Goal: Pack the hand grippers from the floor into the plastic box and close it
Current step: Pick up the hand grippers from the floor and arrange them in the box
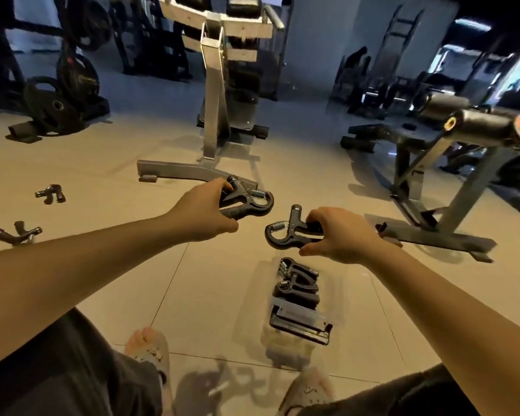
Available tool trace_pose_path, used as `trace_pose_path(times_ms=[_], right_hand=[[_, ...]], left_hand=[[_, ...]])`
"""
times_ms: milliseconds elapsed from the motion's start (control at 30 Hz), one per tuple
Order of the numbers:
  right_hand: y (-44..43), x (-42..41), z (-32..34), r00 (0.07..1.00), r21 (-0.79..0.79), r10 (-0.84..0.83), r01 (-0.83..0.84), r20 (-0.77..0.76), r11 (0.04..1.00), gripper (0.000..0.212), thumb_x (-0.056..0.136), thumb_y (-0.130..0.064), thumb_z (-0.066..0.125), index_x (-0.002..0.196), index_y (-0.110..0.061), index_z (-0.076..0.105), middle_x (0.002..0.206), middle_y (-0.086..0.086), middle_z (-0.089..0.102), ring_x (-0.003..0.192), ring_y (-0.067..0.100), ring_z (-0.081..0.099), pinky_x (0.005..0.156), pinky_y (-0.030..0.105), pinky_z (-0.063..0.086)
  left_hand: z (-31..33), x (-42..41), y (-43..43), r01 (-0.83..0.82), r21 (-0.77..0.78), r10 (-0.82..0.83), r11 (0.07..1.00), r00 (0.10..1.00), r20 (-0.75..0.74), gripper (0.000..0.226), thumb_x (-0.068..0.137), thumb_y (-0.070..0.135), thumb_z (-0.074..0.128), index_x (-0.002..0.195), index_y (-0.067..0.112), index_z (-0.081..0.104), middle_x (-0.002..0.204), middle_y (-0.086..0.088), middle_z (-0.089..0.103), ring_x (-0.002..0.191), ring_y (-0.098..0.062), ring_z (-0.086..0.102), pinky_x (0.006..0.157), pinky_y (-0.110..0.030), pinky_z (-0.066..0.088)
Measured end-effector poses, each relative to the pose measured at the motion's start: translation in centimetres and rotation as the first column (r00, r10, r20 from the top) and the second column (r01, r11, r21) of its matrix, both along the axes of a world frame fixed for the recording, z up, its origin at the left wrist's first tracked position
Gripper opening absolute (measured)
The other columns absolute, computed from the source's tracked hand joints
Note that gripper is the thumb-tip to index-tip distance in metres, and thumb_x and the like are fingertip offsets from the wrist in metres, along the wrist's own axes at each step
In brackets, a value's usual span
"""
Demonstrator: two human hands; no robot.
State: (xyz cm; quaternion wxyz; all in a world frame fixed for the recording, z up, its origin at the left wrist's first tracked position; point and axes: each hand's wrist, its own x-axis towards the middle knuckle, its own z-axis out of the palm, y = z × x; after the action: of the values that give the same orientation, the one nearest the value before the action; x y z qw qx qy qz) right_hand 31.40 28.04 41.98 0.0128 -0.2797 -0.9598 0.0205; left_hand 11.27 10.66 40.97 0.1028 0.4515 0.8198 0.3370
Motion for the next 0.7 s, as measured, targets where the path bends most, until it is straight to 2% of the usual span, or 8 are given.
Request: trace_pose_path(times_ms=[233, 300, 400, 700], right_hand=[[6.1, 1.4, -5.8, 0.994, -0.066, -0.098, 0.101, 0.045, 0.993, 0.051, 0.076, -0.06, 0.077, 0.109, -0.025, 0.061, 0.1, -0.005, 0.064, 0.089, 0.017, 0.059, 0.082, 0.042, 0.056], [7.8, 1.6, -8.1, 0.992, -0.093, -0.111, 0.117, 0.063, 0.989, 0.052, 0.074, -0.061, 0.077, 0.108, -0.026, 0.06, 0.099, -0.006, 0.063, 0.089, 0.017, 0.059, 0.081, 0.042, 0.057], [10.2, 1.6, -10.9, 0.985, -0.115, -0.112, 0.128, 0.133, 0.985, 0.051, 0.073, -0.063, 0.077, 0.103, -0.026, 0.061, 0.094, -0.006, 0.064, 0.085, 0.017, 0.06, 0.077, 0.042, 0.058], [15.9, -0.4, -16.0, 0.967, -0.161, -0.054, 0.096, 0.25, 0.982, 0.048, 0.073, -0.063, 0.076, 0.101, -0.026, 0.061, 0.092, -0.007, 0.063, 0.084, 0.016, 0.059, 0.074, 0.038, 0.056]], left_hand=[[-2.0, 1.8, 6.9, 0.109, -0.11, -0.115, 0.988, 0.992, -0.048, 0.067, 0.072, 0.02, 0.085, 0.127, 0.022, 0.047, 0.119, -0.003, 0.06, 0.092, -0.023, 0.065, 0.075, -0.044, 0.062], [-2.9, 1.8, 9.0, 0.13, -0.145, -0.138, 0.981, 0.989, -0.046, 0.066, 0.071, 0.02, 0.085, 0.125, 0.022, 0.047, 0.116, -0.003, 0.059, 0.089, -0.023, 0.065, 0.074, -0.045, 0.062], [-4.5, 1.4, 11.6, 0.14, -0.191, -0.154, 0.972, 0.986, -0.06, 0.066, 0.07, 0.02, 0.085, 0.124, 0.023, 0.047, 0.118, -0.002, 0.06, 0.094, -0.025, 0.063, 0.081, -0.046, 0.06], [-8.4, -0.9, 15.8, 0.191, -0.326, -0.227, 0.926, 0.971, -0.075, 0.063, 0.069, 0.024, 0.083, 0.123, 0.023, 0.049, 0.112, 0.001, 0.06, 0.096, -0.022, 0.06, 0.084, -0.045, 0.056]])
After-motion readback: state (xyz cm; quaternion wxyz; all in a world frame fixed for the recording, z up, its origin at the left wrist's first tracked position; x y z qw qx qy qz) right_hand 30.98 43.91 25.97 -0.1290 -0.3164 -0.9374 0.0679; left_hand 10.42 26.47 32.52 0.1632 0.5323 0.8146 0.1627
